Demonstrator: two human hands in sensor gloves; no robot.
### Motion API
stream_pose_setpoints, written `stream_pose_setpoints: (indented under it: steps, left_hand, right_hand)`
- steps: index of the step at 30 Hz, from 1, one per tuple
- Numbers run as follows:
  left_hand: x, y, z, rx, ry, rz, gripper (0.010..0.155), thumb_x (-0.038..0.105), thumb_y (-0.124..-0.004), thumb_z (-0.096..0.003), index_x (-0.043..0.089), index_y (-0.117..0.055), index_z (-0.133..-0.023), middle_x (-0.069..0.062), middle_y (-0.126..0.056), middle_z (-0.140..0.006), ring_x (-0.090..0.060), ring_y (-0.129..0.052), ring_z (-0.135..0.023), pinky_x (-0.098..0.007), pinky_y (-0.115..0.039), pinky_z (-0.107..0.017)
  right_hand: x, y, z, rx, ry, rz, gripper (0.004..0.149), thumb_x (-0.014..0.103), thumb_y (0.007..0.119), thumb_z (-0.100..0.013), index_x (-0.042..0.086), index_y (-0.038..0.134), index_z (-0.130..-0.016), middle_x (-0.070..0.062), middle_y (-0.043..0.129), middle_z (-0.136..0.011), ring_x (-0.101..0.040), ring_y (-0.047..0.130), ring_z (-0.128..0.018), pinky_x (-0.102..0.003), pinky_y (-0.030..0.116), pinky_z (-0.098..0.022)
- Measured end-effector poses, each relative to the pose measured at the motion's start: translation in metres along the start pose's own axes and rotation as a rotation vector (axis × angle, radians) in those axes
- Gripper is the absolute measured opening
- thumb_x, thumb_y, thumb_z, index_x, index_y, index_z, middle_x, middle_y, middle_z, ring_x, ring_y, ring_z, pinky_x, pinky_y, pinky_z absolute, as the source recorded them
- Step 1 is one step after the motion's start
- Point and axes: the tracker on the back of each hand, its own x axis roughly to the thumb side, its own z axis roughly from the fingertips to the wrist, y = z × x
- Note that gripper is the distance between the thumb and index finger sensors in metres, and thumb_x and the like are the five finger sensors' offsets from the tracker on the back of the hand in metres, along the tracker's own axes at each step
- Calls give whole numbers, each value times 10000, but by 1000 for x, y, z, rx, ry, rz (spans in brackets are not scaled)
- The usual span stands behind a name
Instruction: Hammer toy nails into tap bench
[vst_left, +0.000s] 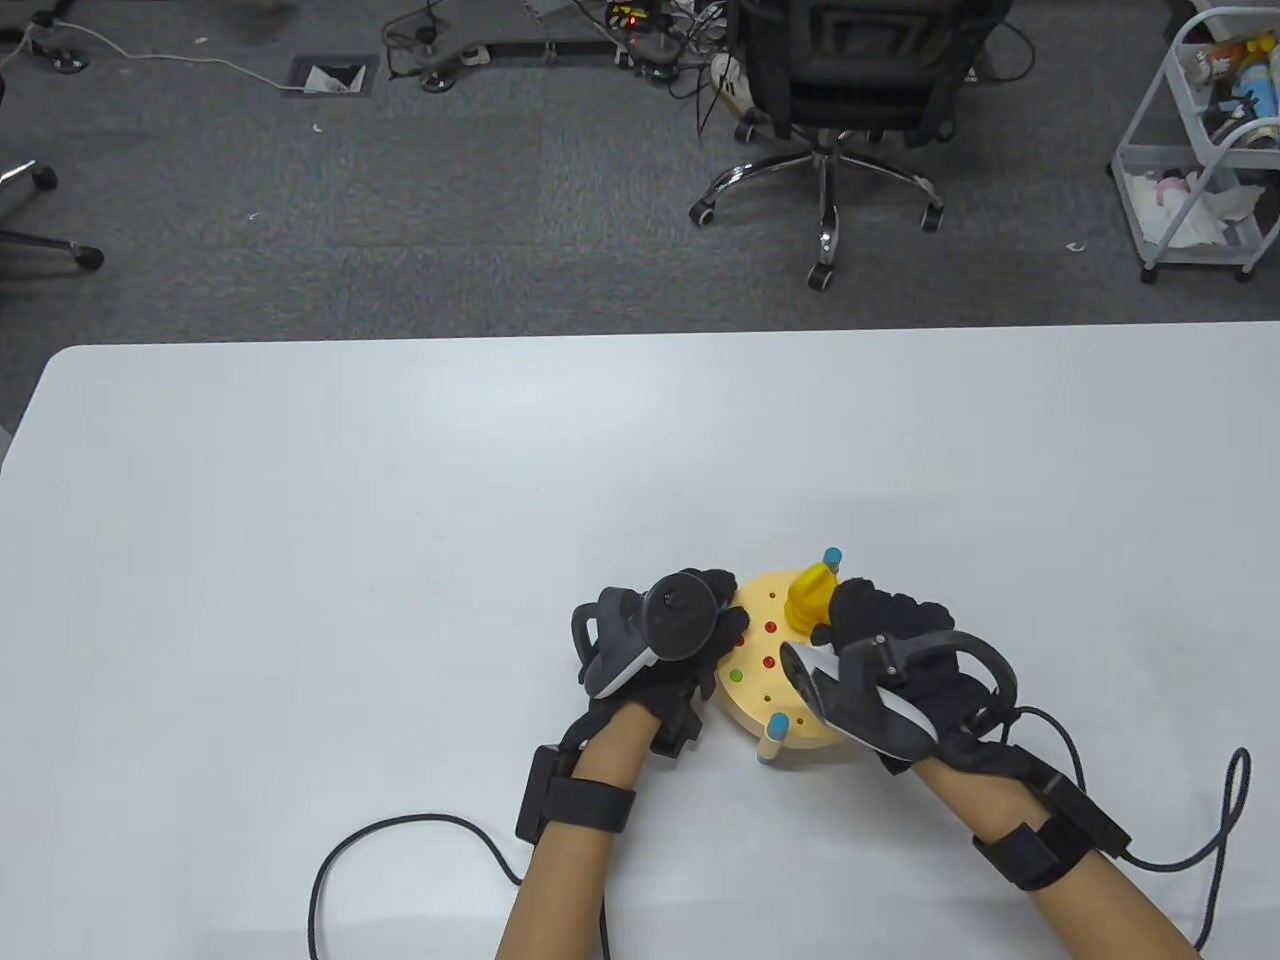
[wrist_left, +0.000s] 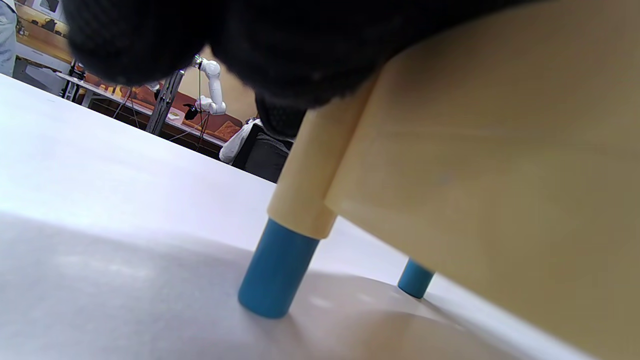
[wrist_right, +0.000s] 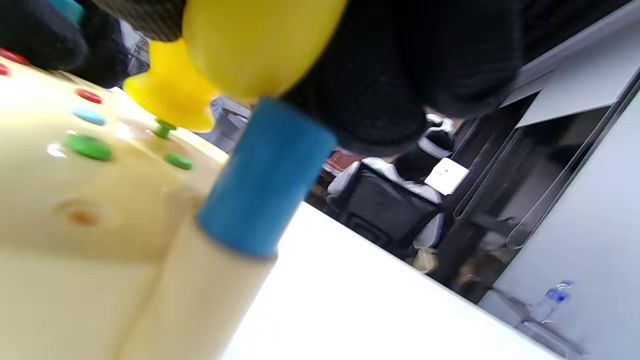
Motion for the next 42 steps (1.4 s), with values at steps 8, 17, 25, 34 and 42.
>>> stream_pose_setpoints:
  steps: [8,17,25,34,42]
  left_hand:
    - [0,0,0,-2,2,-8,513,435,-805,-371,222,-770,-837,-118,-911,-755,-127,-935,-223,-400,-822,-316]
    - [0,-1,1,2,9,-12,513,436,-799,-375,223,-764,-839,-117,-906,-759,-125,-931,-219,-400,-821,-314]
    - [-2,-4,4,22,10,13,520,448,-785,-380,222,-744,-848,-116,-892,-764,-116,-930,-228,-388,-819,-318]
    - [-2,23,17,102,-31,-72,710,551,-736,-358,168,-634,-946,-157,-806,-867,-139,-932,-332,-399,-797,-379]
    - [-27,70,49,242,42,41,648,524,-713,-388,174,-680,-932,-161,-838,-843,-152,-943,-329,-404,-800,-377]
  right_hand:
    - [-6,-14,1,-26,108,-30,669,550,589,-435,91,804,-872,-14,982,-545,-144,1007,-339,-351,877,-362]
    - [13,8,3,142,0,-149,670,484,689,-421,-5,858,-846,-123,1007,-515,-257,1008,-306,-443,853,-336]
    - [-52,-16,20,-261,261,-401,670,532,583,-435,88,778,-897,-51,963,-578,-189,992,-372,-393,850,-388]
    - [-140,99,46,81,502,-735,678,540,580,-443,80,760,-908,-54,960,-588,-185,991,-381,-388,847,-387]
    - [-123,153,38,440,329,-854,665,534,607,-443,90,762,-914,-72,954,-608,-205,987,-404,-402,834,-402]
